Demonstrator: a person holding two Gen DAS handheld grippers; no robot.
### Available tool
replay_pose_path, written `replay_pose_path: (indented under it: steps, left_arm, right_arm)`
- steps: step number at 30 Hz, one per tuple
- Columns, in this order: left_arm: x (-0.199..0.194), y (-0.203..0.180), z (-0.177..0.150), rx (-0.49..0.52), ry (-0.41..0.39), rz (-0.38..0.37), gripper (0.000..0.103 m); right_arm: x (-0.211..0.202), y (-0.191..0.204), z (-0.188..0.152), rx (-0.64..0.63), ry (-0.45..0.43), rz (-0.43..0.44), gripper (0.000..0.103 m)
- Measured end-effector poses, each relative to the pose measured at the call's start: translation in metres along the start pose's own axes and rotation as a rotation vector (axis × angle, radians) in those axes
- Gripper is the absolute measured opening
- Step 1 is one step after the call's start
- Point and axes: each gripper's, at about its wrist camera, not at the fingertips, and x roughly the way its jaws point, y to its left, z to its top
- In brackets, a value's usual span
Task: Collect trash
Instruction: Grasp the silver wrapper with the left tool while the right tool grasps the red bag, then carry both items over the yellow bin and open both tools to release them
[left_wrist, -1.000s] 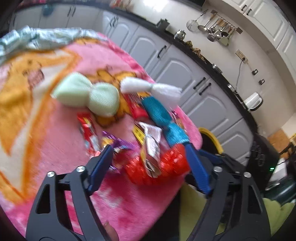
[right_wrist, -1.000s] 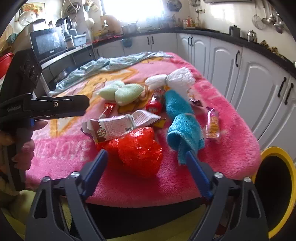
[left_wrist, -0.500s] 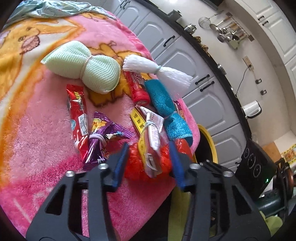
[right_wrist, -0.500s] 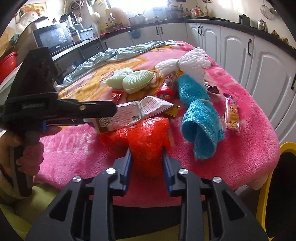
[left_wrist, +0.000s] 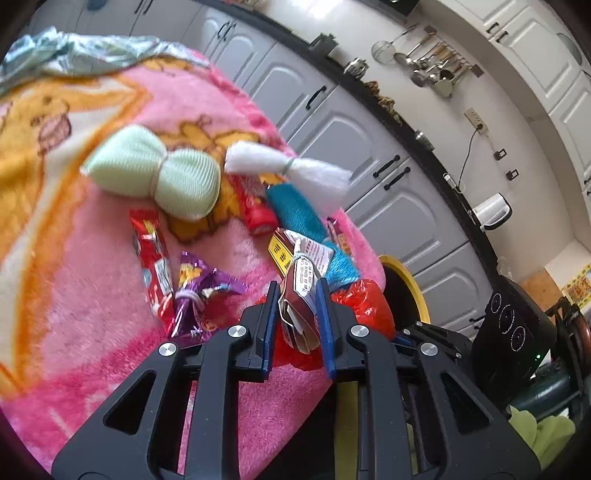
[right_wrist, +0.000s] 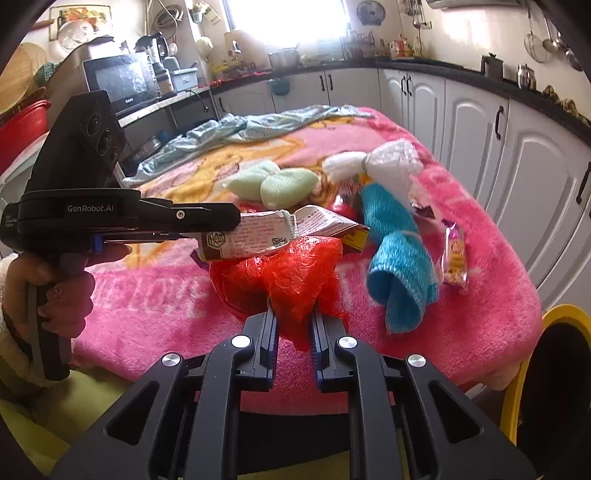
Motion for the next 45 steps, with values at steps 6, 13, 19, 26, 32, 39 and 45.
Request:
replay_pose_path:
  steps: [6, 13, 19, 26, 32, 39, 45]
  left_arm:
    - [-0.014, -0.012, 0.005, 0.032, -0.038, -0.016, 0.013]
    - [-0.014, -0.047, 0.013, 0.097, -0.067, -0.040, 0.013]
    - [-0.007, -0.076, 0.020, 0.155, -0.073, -0.061, 0.013]
    - [0.007, -0.114, 0.028, 0.229, -0.072, -0.092, 0.013]
    - [0.021, -0.150, 0.035, 0.295, -0.070, -0.134, 0.013]
    - [0.043, -0.192, 0.041, 0.353, -0.058, -0.192, 0.013]
    - [0.068, -0.226, 0.042, 0.376, -0.032, -0.243, 0.013]
  right_arm:
    - [-0.017, 0.006, 0.007, -0.023, -0.043, -0.030, 0.014]
    - [-0.044, -0.004, 0.012, 0.004, -0.100, -0.079, 0.014]
    - [-0.069, -0.018, 0.015, 0.022, -0.150, -0.128, 0.013]
    - [-0.099, -0.038, 0.012, 0.053, -0.209, -0.200, 0.013]
    - [-0.127, -0.059, 0.007, 0.097, -0.263, -0.254, 0.013]
    - [-0.164, -0.088, -0.008, 0.169, -0.313, -0.325, 0.013]
    - [-0.184, -0.113, -0.025, 0.232, -0.318, -0.373, 0.013]
